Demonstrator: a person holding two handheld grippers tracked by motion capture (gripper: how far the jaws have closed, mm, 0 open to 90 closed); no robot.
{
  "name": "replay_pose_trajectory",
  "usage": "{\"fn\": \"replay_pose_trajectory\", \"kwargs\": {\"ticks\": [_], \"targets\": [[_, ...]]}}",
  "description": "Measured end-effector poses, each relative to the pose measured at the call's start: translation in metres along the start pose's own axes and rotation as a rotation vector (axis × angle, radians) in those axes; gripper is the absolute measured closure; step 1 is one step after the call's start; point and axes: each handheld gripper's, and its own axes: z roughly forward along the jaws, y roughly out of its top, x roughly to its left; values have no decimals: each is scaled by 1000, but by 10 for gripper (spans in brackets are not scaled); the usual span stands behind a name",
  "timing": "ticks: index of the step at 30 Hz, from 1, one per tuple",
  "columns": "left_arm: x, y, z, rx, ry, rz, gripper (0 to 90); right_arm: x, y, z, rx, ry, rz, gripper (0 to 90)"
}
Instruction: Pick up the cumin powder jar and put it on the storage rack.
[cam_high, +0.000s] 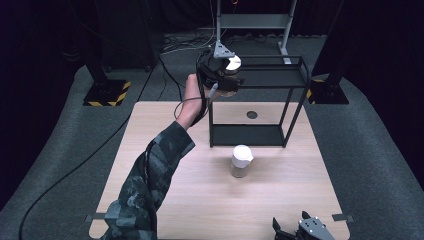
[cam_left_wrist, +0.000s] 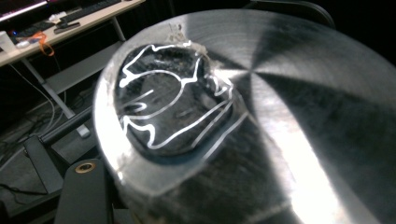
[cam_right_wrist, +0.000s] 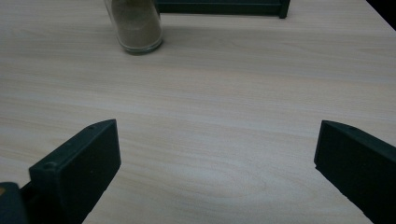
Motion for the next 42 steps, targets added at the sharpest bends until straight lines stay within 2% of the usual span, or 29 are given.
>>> {"fn": "replay_pose_trajectory", "kwargs": {"ticks": [8,12,24,31,38,42], "targets": [[12,7,3,-6,2,-49,308,0,0,0,1,0,-1,0],[15,11,6,0,7,-59,308,0,0,1,3,0,-2,0],[30,21,23,47,26,-129,308,-2,1,1,9,0,1,0],[35,27,34,90,20,-145,308,-2,0,1,8,-1,1,0],[42,27,39,93,10,-177,307,-3,1,0,11,2,-2,0],[44,29,42,100,17,-179,307,-2,1,0,10,2,-5,0]]}}
